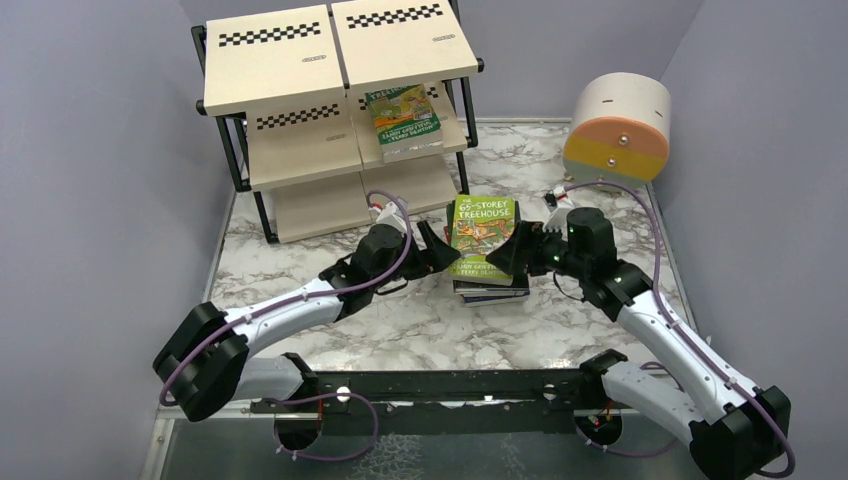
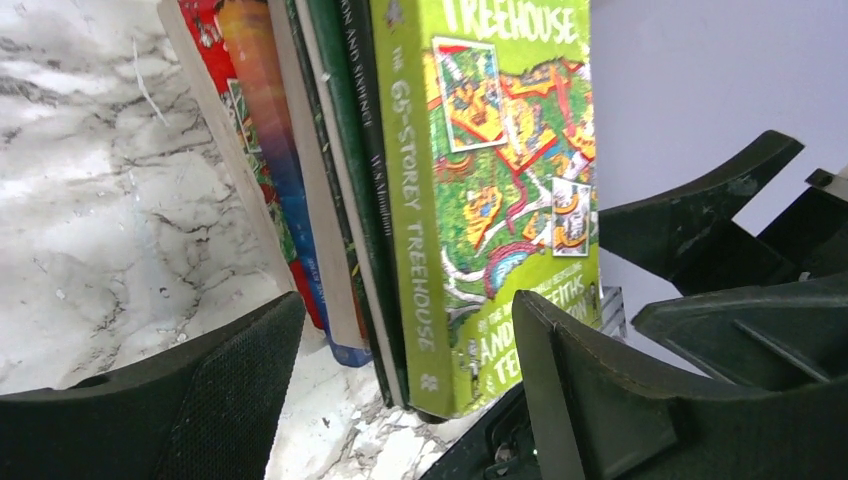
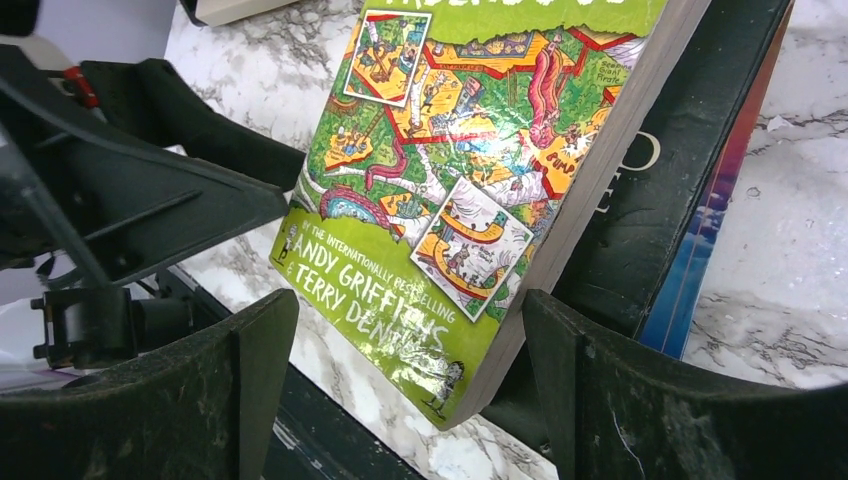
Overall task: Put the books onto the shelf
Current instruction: Pick up the book from the center of the board.
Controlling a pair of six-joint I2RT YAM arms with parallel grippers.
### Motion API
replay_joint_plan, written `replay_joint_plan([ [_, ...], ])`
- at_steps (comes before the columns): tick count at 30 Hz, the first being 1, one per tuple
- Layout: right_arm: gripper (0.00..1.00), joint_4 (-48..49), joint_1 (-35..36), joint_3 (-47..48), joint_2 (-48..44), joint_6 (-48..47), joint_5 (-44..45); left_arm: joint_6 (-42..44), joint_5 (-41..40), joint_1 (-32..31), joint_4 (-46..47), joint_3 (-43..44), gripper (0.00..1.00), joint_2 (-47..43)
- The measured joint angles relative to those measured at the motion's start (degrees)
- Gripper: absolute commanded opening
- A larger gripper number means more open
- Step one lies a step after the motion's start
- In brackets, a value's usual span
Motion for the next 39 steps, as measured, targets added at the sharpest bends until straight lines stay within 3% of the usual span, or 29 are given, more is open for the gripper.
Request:
replay_joint_plan([
  [10, 0.81, 2.9, 0.3, -1.3, 1.1, 0.0, -0.5, -3.4, 6.8, 0.8, 12.4, -3.1, 0.70, 6.7],
  [23, 0.81, 9.7, 0.7, -3.8, 3.5, 0.3, -2.9, -5.2, 8.7, 1.3, 19.9, -4.9, 0.65, 7.5],
  [31, 0.81, 13.5, 0.7, -5.6, 4.0, 1.4, -3.7, -6.5, 9.2, 1.6, 23.1, -7.0, 0.41, 8.0],
  [39, 0.81, 15.9, 0.7, -6.7, 4.1, 2.0, -4.2, -8.2, 9.0, 1.9, 26.4, -8.7, 0.10, 7.3],
])
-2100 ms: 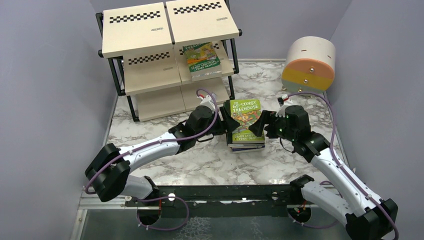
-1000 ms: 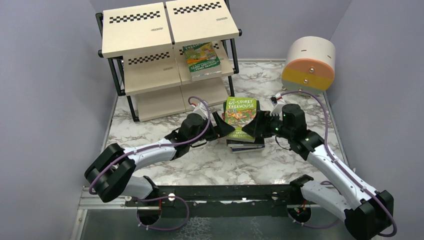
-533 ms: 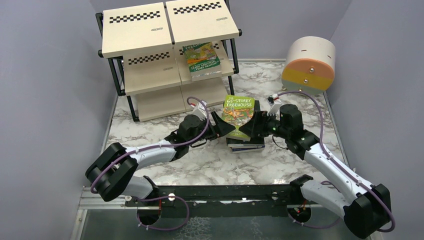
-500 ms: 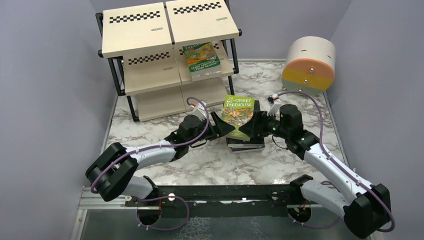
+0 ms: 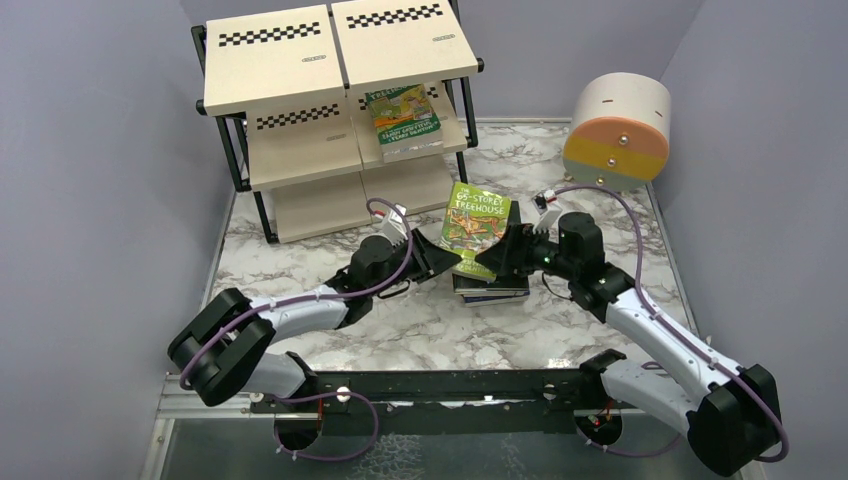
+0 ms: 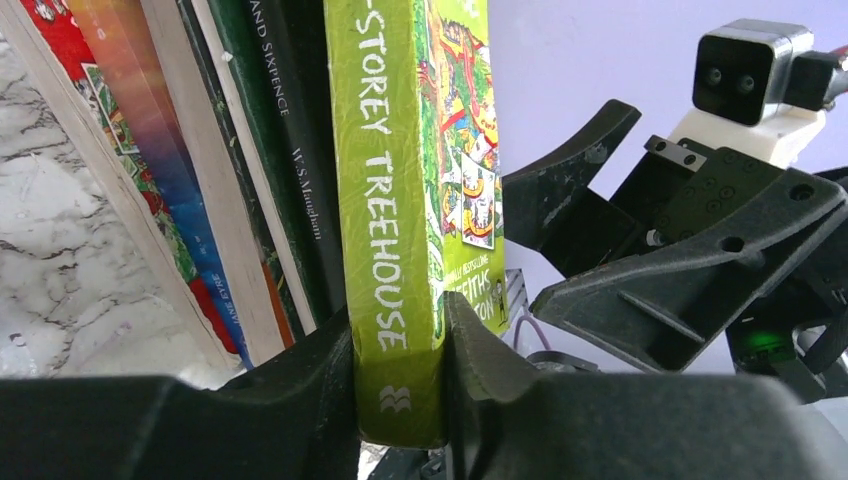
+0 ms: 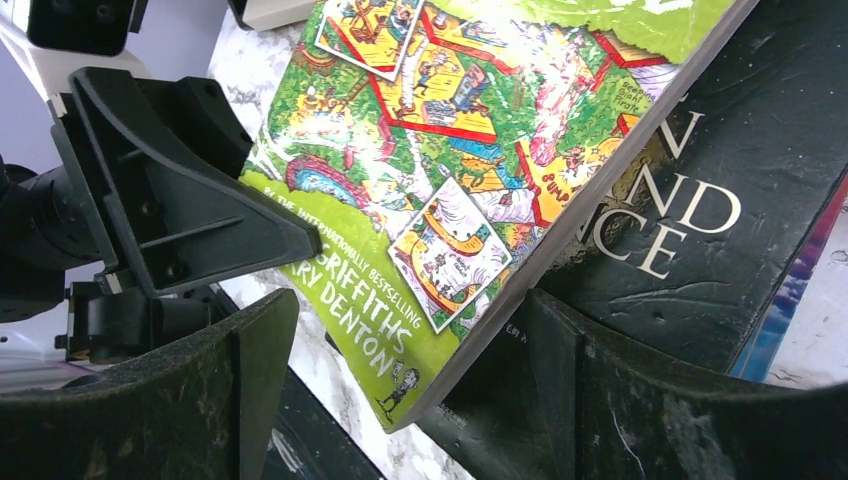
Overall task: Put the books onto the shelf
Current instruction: Pick up the book from the center of the board.
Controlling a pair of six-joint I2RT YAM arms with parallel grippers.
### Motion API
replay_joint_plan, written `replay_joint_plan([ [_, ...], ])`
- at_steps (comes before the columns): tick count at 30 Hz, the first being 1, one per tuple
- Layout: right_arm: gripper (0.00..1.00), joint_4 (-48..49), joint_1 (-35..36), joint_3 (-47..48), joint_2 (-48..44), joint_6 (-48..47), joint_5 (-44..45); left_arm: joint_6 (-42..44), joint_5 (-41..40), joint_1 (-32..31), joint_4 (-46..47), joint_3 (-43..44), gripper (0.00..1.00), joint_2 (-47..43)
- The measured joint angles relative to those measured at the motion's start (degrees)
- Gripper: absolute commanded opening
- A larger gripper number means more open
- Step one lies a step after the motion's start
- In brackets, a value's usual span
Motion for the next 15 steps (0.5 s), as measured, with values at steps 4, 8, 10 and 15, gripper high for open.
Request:
replay_joint_plan([
  [4, 0.81, -0.8, 0.2, 0.0, -1.2, -0.1, 0.4, -0.3, -0.6, 0.0, 0.4, -2.0, 0.00, -2.7],
  [8, 0.81, -3.8, 0.2, 0.4, -4.7, -0.8, 2.7, -0.7, -1.0, 0.0, -0.7, -4.5, 0.00, -7.0],
  [10, 0.81, -6.0, 0.2, 1.6, -6.3, -1.4, 4.7, -1.3, -1.1, 0.0, -1.5, -5.7, 0.00, -9.7],
  [15, 0.81, -10.9, 0.2, 7.0, -8.6, -3.8, 10.4, -2.1, -1.7, 0.0, -10.4, -7.7, 0.00, -21.7],
])
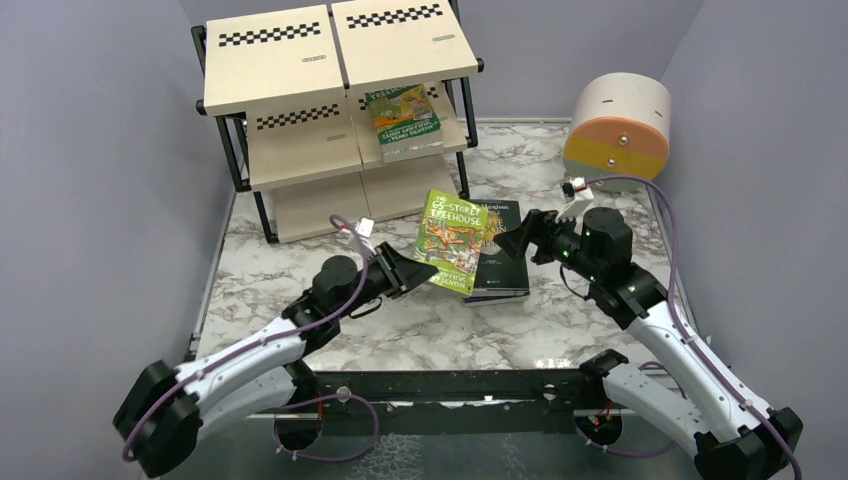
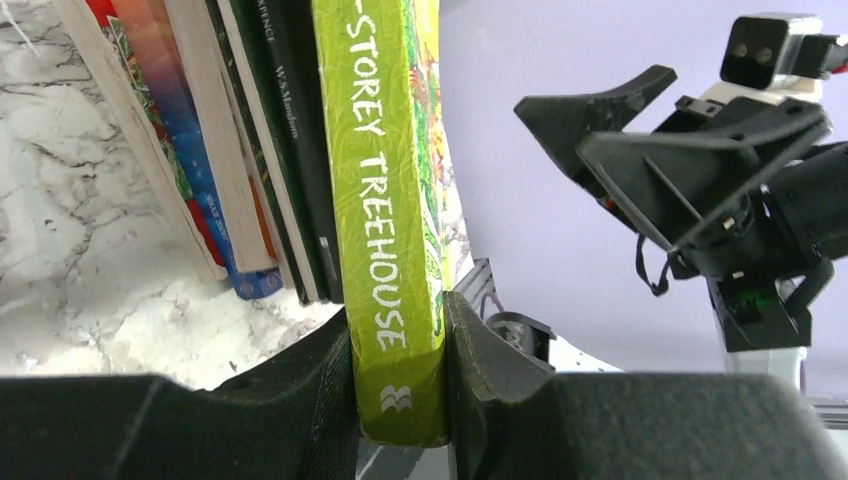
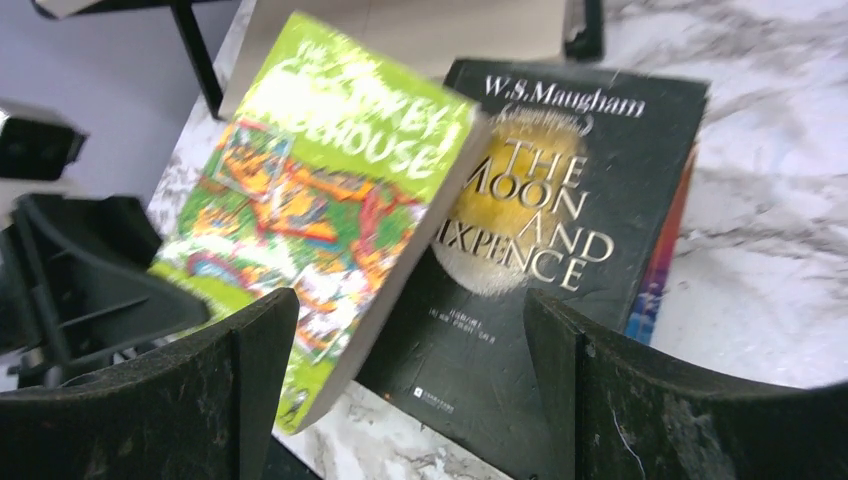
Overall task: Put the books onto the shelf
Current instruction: Pick up the book from the center of the board.
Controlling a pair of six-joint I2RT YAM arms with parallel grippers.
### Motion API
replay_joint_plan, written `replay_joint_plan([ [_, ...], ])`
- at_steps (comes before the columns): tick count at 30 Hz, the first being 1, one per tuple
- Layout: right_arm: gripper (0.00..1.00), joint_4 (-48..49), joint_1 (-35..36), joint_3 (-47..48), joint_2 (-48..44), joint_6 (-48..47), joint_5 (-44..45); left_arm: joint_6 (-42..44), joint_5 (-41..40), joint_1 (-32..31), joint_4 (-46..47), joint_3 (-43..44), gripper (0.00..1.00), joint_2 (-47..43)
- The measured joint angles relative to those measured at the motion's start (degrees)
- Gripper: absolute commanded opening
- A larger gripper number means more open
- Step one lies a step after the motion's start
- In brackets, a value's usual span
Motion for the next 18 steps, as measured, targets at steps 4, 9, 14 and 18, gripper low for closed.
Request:
replay_joint_plan([
  [4, 0.82, -1.9, 0.0, 3.6, -0.3, -2.0, 3.4, 1.2, -2.6, -0.1, -13.6, 1.1, 0.00, -13.0],
  [9, 0.82, -3.3, 0.0, 4.2, -0.8, -3.5, 4.8, 2.8, -6.5, -0.1, -29.6, 6.0, 0.00, -25.9],
  [14, 0.82, -3.8, 0.0, 4.2, -1.0, -4.1, 4.9, 3.7, -11.0, -0.1, -41.3, 9.5, 0.00, -33.9],
  [18, 0.81, -4.2, 0.0, 4.2, -1.4, -4.2, 4.8, 4.8, -15.6, -0.1, -49.3, 14.4, 0.00, -36.3],
])
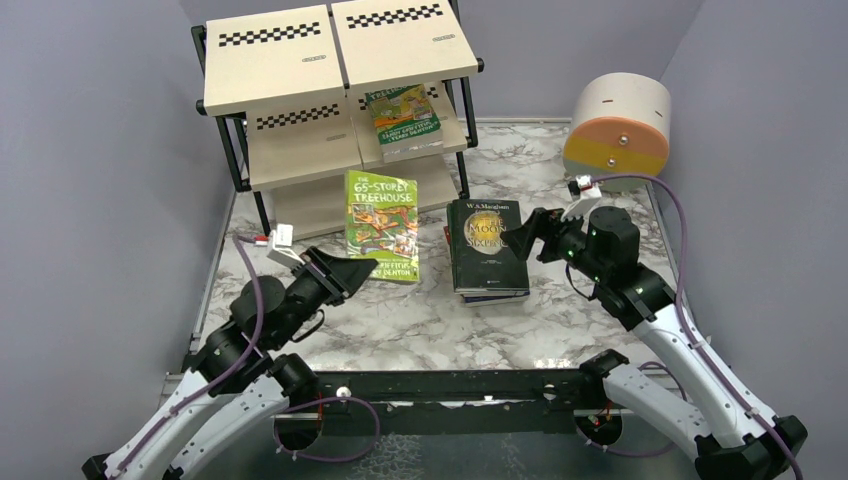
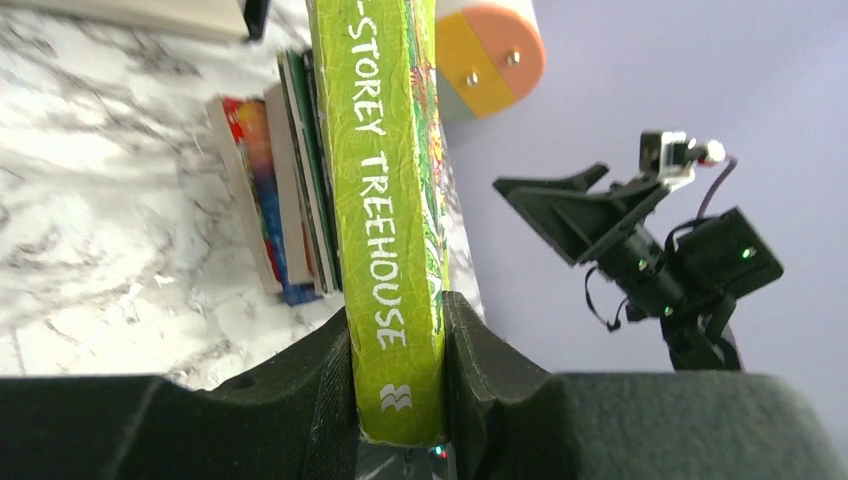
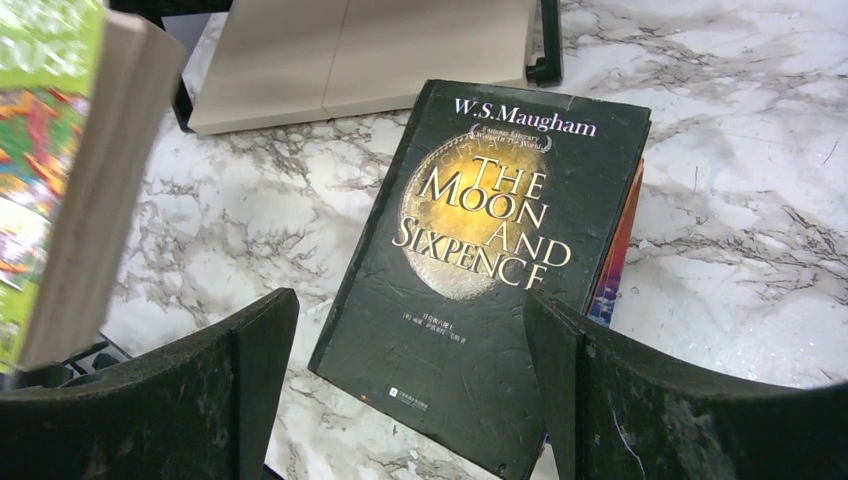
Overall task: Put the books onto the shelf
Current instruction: Pick up the book from the center of the board, then place the book on the shelf.
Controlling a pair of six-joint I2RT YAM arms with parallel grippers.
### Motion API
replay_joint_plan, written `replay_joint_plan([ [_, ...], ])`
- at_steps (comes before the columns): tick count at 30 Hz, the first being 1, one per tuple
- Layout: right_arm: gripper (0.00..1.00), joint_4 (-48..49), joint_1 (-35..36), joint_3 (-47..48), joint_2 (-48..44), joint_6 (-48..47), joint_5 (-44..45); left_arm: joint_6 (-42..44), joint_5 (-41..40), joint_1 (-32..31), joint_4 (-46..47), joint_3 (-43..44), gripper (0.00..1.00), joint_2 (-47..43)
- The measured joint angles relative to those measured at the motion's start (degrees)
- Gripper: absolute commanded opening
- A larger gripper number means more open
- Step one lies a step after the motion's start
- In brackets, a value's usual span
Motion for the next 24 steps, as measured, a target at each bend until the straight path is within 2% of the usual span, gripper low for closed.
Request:
replay_joint_plan([
  [7, 0.82, -0.4, 0.0, 0.0, -0.6, 0.0, -0.5, 2.5, -11.1, 0.0, -7.4, 11.0, 0.00, 0.8],
  [14, 0.81, -0.5, 0.0, 0.0, -1.7, 0.0, -1.9, 6.2, -21.1, -0.9, -9.9, 20.5, 0.00, 7.3],
  [24, 0.81, -0.3, 0.0, 0.0, -1.2, 0.0, -3.1, 9.6, -30.2, -4.7, -12.4, 28.3, 0.00, 13.4],
])
